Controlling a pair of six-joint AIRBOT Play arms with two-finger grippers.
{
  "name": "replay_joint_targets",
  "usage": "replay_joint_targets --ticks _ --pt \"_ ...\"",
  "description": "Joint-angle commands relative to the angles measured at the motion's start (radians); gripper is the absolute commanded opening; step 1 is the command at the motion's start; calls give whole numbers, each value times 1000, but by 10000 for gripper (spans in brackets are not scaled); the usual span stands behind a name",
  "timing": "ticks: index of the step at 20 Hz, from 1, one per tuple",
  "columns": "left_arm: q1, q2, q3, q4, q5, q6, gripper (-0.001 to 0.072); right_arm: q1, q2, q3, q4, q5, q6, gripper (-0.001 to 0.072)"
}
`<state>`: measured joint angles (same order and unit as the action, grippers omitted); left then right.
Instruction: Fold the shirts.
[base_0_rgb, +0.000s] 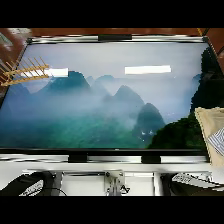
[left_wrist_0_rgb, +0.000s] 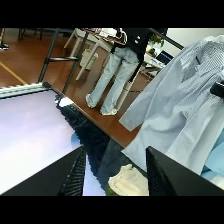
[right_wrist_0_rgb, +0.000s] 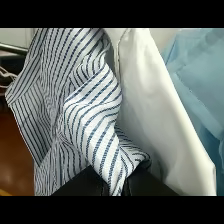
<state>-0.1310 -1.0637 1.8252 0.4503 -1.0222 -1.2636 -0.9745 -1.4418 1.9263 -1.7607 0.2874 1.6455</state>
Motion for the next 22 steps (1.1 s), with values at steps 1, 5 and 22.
replay_joint_targets --ticks 1,5,22 --pt "-6 2 1 -18 2 -17 460 -1 -44 68 2 -81 32 82" --pt "-27 2 1 -18 2 -18 459 0 -71 110 0 -87 33 82" --pt "-27 3 1 -34 1 -78 459 0 -145 110 -3 -325 20 82"
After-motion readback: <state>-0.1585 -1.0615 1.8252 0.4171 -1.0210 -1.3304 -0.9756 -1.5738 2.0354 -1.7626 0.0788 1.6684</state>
